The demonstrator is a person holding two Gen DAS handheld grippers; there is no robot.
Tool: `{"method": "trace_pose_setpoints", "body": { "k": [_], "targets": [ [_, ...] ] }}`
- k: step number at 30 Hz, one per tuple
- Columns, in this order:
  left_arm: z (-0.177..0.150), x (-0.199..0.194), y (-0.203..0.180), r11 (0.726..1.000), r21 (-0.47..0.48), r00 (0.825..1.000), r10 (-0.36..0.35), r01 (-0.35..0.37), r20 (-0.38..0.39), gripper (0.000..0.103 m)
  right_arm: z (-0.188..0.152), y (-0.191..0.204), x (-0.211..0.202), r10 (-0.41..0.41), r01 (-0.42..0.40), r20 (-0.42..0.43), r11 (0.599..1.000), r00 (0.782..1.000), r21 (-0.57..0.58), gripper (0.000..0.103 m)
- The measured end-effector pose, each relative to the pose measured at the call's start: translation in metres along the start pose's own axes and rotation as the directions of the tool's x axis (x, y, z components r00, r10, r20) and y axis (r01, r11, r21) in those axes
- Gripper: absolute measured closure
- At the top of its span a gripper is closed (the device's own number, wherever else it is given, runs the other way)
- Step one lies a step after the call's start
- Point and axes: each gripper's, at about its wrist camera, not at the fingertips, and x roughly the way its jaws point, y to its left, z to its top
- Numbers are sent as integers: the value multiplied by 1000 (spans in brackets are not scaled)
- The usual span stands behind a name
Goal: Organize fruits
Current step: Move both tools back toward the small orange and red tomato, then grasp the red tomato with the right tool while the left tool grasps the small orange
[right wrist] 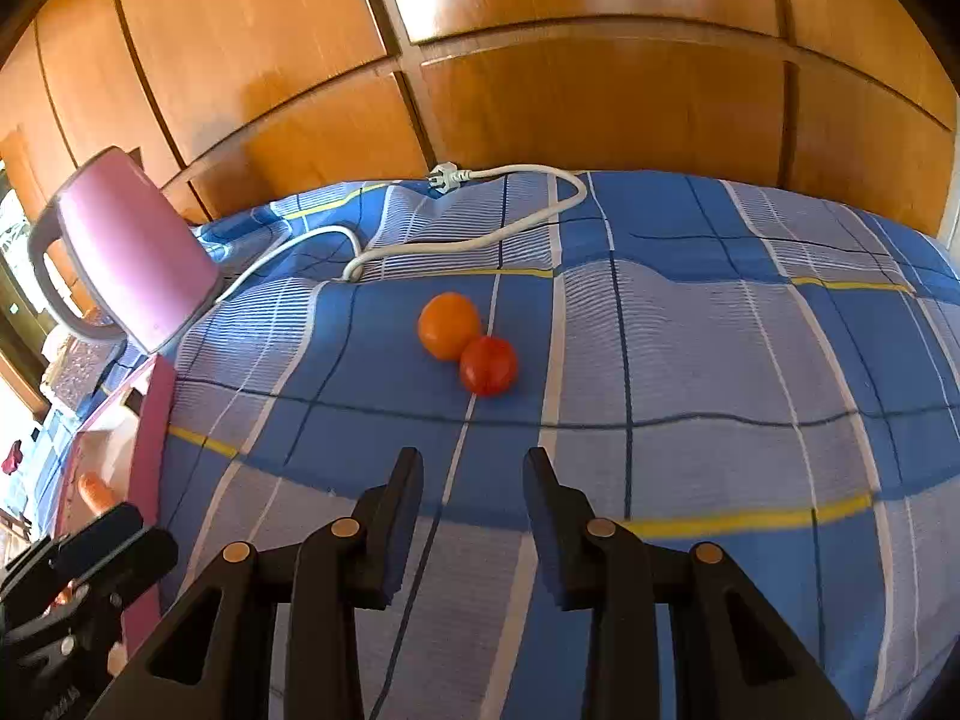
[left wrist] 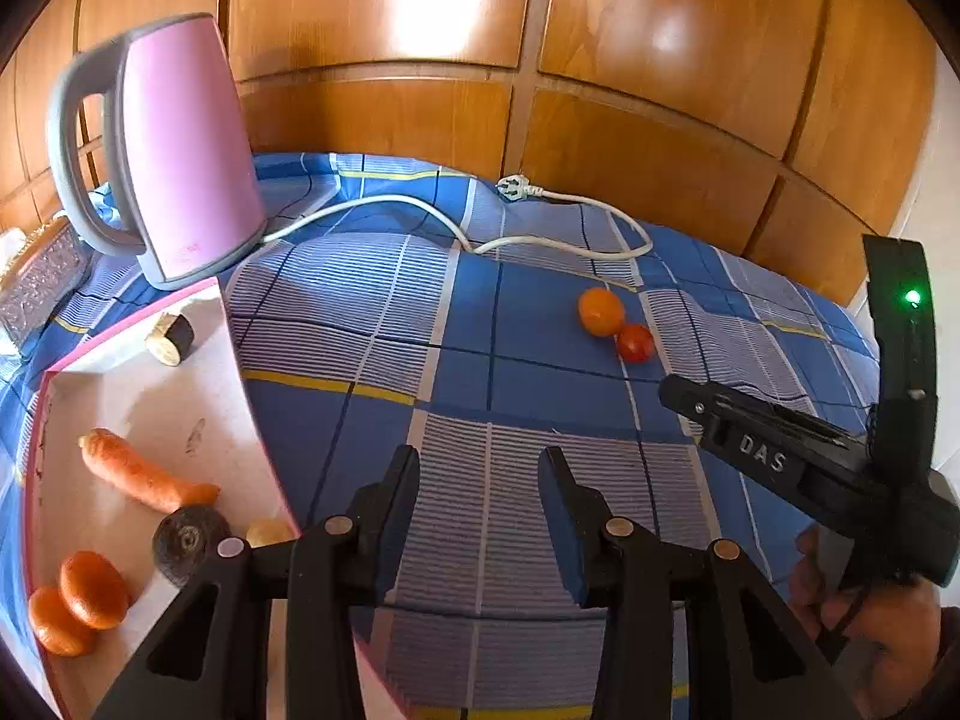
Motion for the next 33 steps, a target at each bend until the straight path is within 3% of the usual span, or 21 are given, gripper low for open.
{"method": "trace_pose_setpoints", "body": {
  "k": [15,20,33],
  "targets": [
    [15,32,7,999,-47,999,-3,1,-48,61,31,-1,56,-34,33,-42,999,999,-34,68],
    [18,38,4,999,-47,998,-7,5,-57,61,35,1,58,-45,44,-15,997,999,-60,75],
    [26,49,-15,998,-56,997,-14,10,-78,61,29,-13,40,-28,28,-1,998,1000,-61,77]
  ]
}}
